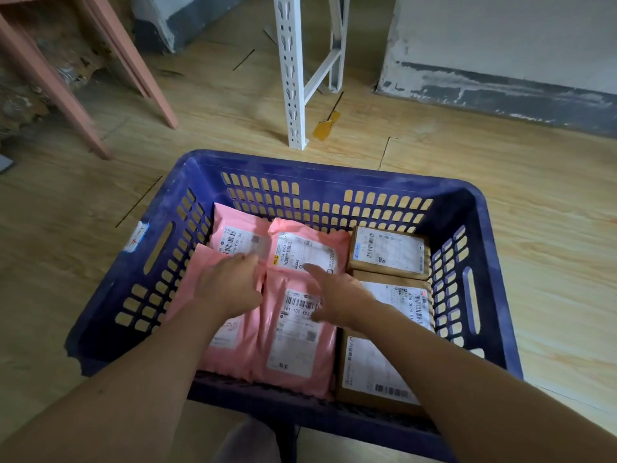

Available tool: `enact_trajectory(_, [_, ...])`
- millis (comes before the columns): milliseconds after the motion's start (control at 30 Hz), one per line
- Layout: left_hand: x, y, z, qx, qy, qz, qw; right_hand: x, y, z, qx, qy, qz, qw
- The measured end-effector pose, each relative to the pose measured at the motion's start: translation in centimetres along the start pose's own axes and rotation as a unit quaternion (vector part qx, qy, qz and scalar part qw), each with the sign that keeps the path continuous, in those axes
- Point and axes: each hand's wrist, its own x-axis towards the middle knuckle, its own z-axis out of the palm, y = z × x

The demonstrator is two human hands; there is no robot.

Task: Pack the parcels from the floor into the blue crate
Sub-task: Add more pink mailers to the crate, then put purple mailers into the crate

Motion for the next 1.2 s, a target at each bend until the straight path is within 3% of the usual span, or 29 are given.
enact_trajectory(100, [0.1, 3.0, -1.2, -0.009, 0.08, 0.023, 0.996, -1.8, 0.8, -1.5, -0.006, 0.049, 0.016, 0.999])
enact_trajectory(400, [-1.2, 13.8, -4.3, -0.044, 0.152, 0.163, 0.974, -10.6, 3.8, -5.8, 0.101, 0.235, 0.077, 0.964])
enact_trajectory(567, [-3.1, 19.4, -7.3, -0.049, 0.134, 0.206, 0.968, -16.1, 6.4, -7.5, 0.139, 0.283, 0.129, 0.94])
enact_trajectory(733, [-6.1, 26.3, -9.5, -0.14, 0.111, 0.219, 0.959, -23.0, 9.1, -9.8, 0.148, 0.322, 0.195, 0.914])
enact_trajectory(1000, [-12.5, 34.3, -10.8, -0.113, 0.096, 0.316, 0.937, -33.2, 12.9, -10.2, 0.18, 0.369, 0.289, 0.865])
enact_trajectory(1200, [-15.4, 38.4, -10.7, -0.111, 0.078, 0.357, 0.924, -38.3, 13.7, -10.0, 0.166, 0.389, 0.321, 0.847])
